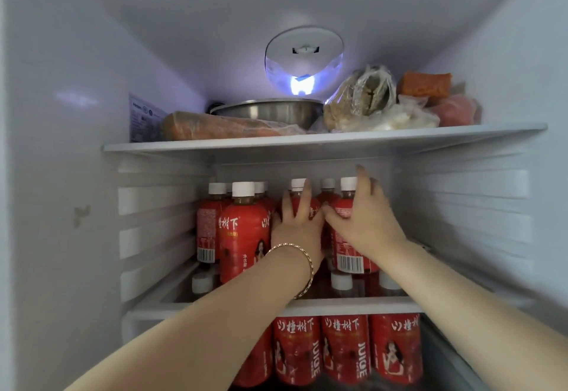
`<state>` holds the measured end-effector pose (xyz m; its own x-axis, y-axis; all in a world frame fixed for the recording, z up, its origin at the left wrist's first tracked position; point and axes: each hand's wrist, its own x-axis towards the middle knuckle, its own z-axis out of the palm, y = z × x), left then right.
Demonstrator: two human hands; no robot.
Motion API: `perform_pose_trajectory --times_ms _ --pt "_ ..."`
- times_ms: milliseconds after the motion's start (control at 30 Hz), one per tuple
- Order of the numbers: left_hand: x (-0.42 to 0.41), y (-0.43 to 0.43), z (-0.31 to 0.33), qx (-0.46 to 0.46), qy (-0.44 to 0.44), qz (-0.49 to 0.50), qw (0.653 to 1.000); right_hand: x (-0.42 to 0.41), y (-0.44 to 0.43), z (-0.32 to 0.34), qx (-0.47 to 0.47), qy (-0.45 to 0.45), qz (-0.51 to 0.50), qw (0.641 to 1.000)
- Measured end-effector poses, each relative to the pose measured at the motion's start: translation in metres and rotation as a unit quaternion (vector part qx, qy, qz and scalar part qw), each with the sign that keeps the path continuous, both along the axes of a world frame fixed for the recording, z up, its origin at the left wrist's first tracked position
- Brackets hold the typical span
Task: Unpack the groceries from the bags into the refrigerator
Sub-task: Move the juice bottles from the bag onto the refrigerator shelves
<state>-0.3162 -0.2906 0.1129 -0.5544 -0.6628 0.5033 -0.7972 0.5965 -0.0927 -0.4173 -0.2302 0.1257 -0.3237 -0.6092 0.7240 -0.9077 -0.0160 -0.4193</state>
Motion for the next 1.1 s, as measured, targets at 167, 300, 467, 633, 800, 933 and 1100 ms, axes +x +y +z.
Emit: perform_pose_trajectory --times_ms 167,300,467,633,800,933,1100 --pt "0.001 -0.010 0.002 -0.001 0.067 0.018 0.998 0.006 -0.011 0.022 0.217 -0.003 -0.169 0.961" --pt "-0.001 -0.009 0.003 -0.051 0.108 0.051 0.992 0.003 -0.039 0.017 0.211 -0.059 -0.101 0.970" --pt "0.006 -0.012 0.002 -0.073 0.047 0.060 0.994 0.009 -0.043 -0.004 0.214 -0.068 -0.085 0.971" --pt "0.025 0.005 0.009 -0.109 -0.129 0.089 0.982 0.042 -0.042 -0.004 0.226 -0.006 -0.109 0.968" --pt "0.072 0.013 0.012 -0.179 -0.088 0.089 0.976 0.052 -0.067 -0.009 0.273 0.031 -0.173 0.946" --pt "0.097 0.023 0.009 -0.142 -0.062 0.105 0.982 0.052 -0.066 -0.014 0.253 0.049 -0.172 0.951" --pt "0.112 0.008 0.009 -0.108 -0.085 0.132 0.982 0.050 -0.059 -0.016 0.258 0.068 -0.159 0.951"
